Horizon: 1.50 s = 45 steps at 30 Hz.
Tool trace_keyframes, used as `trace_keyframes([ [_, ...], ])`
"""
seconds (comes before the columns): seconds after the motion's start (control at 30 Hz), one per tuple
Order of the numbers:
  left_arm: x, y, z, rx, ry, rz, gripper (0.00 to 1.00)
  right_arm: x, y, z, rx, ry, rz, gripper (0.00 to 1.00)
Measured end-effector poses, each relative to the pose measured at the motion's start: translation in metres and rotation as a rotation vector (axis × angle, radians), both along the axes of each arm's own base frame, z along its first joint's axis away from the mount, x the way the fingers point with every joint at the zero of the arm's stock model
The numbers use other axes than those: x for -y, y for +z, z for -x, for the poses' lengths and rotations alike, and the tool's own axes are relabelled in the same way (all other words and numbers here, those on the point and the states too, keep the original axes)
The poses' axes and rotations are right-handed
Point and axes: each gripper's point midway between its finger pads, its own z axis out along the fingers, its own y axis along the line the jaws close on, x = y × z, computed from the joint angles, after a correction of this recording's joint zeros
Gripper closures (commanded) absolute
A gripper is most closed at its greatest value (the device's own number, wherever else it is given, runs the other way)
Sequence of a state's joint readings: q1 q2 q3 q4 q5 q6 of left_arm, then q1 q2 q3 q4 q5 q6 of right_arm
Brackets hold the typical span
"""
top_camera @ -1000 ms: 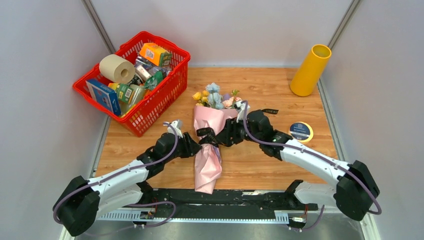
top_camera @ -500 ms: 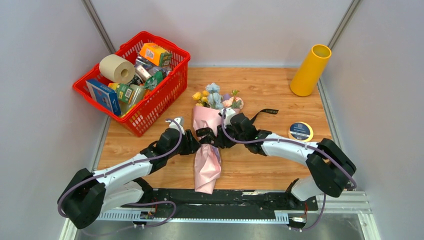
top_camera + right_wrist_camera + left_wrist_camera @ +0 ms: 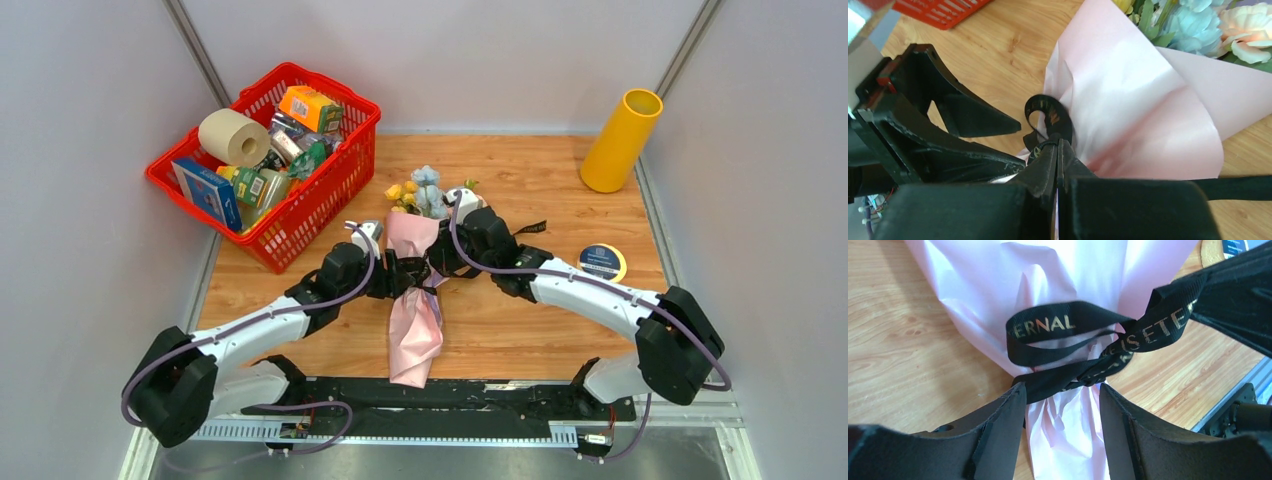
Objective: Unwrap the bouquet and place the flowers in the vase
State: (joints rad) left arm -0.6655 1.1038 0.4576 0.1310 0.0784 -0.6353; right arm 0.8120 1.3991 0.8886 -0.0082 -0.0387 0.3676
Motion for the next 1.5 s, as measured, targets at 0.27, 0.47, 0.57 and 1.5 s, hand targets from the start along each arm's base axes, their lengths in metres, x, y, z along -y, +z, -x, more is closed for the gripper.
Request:
trace_keyframes([
  [0.27, 0.014, -0.008, 0.001, 0.016, -0.103, -0.007, 0.41, -0.001, 0.003, -0.015, -0.009, -0.048, -0.009, 1.0],
  [0.47, 0.019, -0.02, 0.002, 0.0, -0.146, -0.028, 0.93, 0.0, -0.004, -0.017, -0.025, -0.058, 0.0, 1.0],
  [0.57, 0.019, -0.016, 0.003, -0.007, -0.146, -0.03, 1.0, 0.004, -0.004, -0.022, -0.019, -0.084, 0.004, 1.0],
  [1.5, -0.176, 0.146, -0.004, 0.294, 0.832, -0.072, 1.0, 0.061, -0.032, -0.044, -0.037, -0.302, 0.069, 1.0],
])
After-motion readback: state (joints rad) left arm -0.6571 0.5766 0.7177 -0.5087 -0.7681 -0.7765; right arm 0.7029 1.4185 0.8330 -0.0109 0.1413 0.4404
